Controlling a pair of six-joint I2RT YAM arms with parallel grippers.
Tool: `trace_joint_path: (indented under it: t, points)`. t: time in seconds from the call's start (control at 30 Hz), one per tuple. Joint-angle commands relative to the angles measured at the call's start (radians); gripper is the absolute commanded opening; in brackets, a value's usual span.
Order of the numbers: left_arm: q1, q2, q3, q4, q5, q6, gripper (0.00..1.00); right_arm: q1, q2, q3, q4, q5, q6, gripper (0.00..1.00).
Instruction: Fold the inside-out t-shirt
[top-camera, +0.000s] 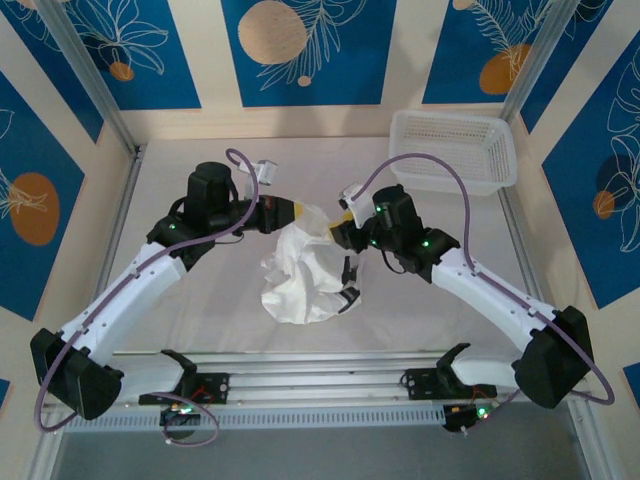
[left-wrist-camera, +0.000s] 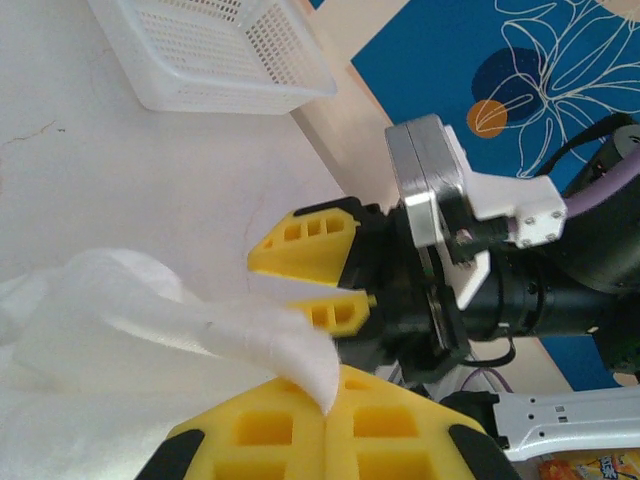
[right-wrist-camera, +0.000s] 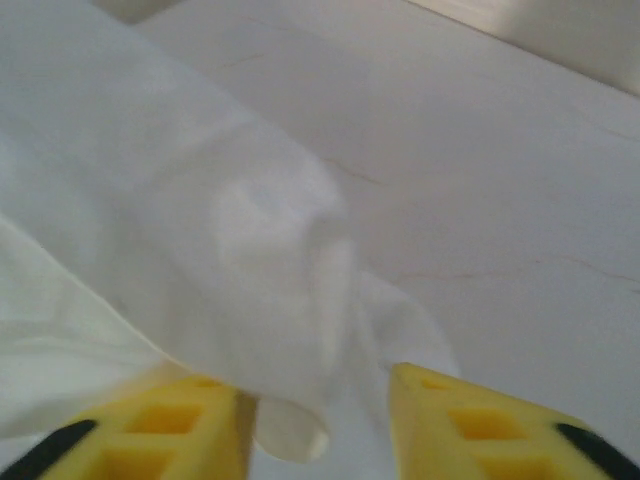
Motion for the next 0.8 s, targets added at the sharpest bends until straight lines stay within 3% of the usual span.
trace_joint_path:
  t: [0.0, 0.1, 0.23, 0.37, 0.43, 0.5, 0.57, 0.67, 0.77]
  points:
    - [-0.005, -0.004, 0.019, 0.022, 0.019, -0.002, 0.0, 0.031, -0.027, 0.035, 0.06, -0.133, 0.032, 0.47]
    - [-0.005, -0.002, 0.025, 0.022, 0.019, -0.002, 0.0, 0.056, -0.028, 0.026, 0.138, -0.127, 0.0, 0.54]
    - [-0.005, 0.002, 0.032, 0.018, 0.024, -0.001, 0.0, 0.078, 0.022, 0.057, 0.18, -0.048, -0.053, 0.57]
    - [-0.005, -0.004, 0.033, 0.013, 0.014, 0.001, 0.0, 0.085, 0.112, 0.112, 0.155, 0.184, -0.083, 0.57]
    - [-0.005, -0.021, 0.035, -0.014, -0.02, 0.022, 0.0, 0.068, 0.151, 0.135, 0.104, 0.271, -0.072, 0.49]
    - [-0.002, -0.045, 0.047, -0.087, -0.104, 0.06, 0.0, 0.034, 0.153, 0.161, 0.022, 0.242, -0.033, 0.37]
    - [0.011, -0.063, 0.073, -0.198, -0.231, 0.091, 0.0, -0.009, 0.121, 0.186, -0.069, 0.1, -0.001, 0.21]
    - [0.046, -0.061, 0.09, -0.271, -0.252, 0.121, 0.0, -0.051, 0.075, 0.254, -0.202, -0.111, 0.036, 0.01]
    - [0.052, -0.052, 0.087, -0.259, -0.222, 0.126, 0.0, -0.058, 0.049, 0.324, -0.284, -0.226, 0.068, 0.0]
